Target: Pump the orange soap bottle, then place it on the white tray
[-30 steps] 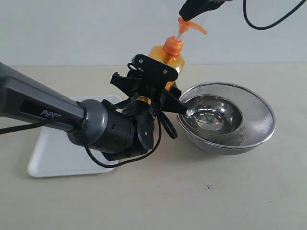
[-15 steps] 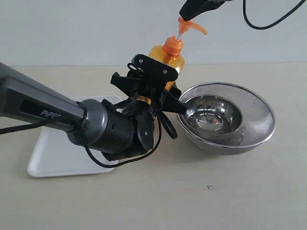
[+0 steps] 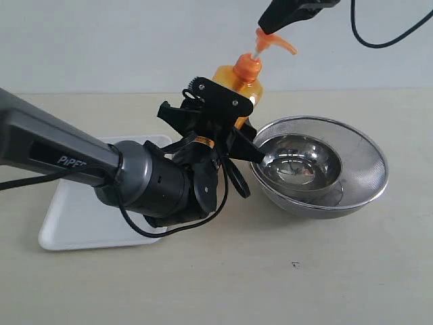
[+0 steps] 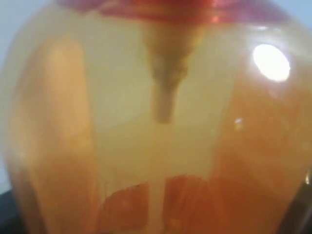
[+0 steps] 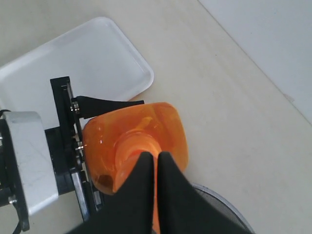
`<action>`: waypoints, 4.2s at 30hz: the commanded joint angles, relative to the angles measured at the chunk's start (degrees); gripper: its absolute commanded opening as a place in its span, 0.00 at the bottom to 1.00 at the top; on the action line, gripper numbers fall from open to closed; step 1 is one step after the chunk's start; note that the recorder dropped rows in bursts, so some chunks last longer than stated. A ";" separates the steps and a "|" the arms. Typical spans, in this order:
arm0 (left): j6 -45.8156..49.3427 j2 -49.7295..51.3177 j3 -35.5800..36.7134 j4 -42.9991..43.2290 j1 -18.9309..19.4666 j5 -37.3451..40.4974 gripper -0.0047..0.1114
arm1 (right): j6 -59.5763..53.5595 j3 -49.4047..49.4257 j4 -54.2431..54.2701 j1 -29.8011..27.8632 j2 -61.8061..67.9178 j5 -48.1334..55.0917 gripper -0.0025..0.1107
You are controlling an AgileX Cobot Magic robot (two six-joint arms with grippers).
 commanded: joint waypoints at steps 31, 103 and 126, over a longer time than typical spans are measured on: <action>-1.70 -0.69 -0.75 1.90 -0.67 -2.27 0.08 | 0.00 6.99 -4.48 0.39 2.81 5.01 0.02; -1.70 -0.69 -0.75 2.11 -0.67 -2.54 0.08 | 6.50 11.61 -15.63 0.39 -27.75 -7.71 0.02; -1.70 -0.69 -0.75 2.11 -0.67 -3.92 0.08 | 38.82 11.61 -49.35 0.39 -34.14 -13.27 0.02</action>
